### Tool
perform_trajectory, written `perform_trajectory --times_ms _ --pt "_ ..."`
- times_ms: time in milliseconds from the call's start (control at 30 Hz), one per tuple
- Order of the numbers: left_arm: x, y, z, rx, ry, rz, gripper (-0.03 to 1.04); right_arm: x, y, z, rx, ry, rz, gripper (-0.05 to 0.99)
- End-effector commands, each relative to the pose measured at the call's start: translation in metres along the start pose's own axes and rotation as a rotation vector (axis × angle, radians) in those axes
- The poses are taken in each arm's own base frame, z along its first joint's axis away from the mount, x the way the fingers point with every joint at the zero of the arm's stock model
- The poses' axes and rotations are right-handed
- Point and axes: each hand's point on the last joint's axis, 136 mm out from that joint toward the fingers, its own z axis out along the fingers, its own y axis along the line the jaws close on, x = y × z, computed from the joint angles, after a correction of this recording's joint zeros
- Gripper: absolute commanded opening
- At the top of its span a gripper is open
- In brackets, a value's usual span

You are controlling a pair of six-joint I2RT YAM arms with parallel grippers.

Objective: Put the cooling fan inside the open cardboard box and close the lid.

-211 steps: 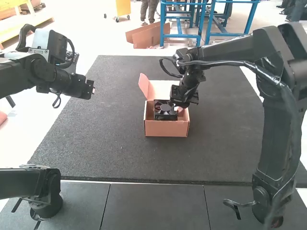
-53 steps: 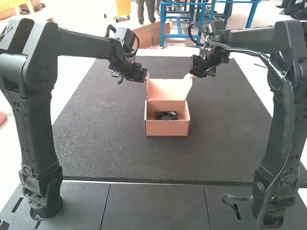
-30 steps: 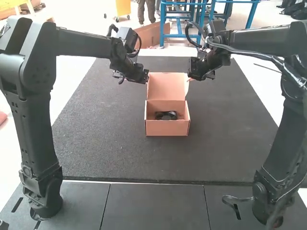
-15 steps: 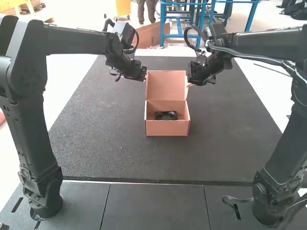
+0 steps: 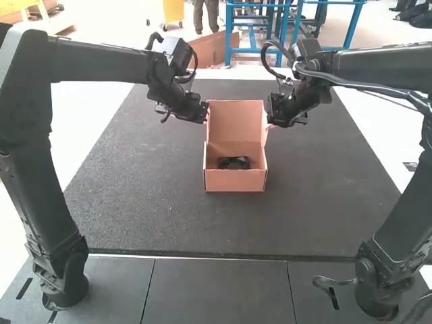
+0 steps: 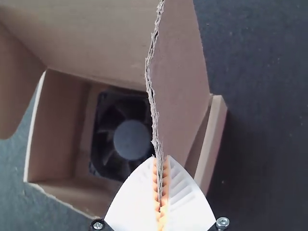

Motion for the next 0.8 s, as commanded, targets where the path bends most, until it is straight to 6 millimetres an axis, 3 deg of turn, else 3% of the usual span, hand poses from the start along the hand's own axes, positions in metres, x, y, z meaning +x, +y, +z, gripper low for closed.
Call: perform_trajectory --times_ms 0,467,767 --pt "-0.005 -0.004 -0.016 0.018 -0.031 -0.003 0.97 0.005 0.014 -0.01 -0.028 -0.005 -0.04 -0.01" --pt "0.008 -0.008 -0.022 0.051 -0.025 -0.004 0.97 0.032 0.014 -0.005 -0.034 0.051 -0.043 -0.01" --pt "0.006 -0.03 -0.024 0.141 -0.03 -0.003 0.97 0.038 0.012 -0.002 -0.031 0.064 -0.039 -0.01"
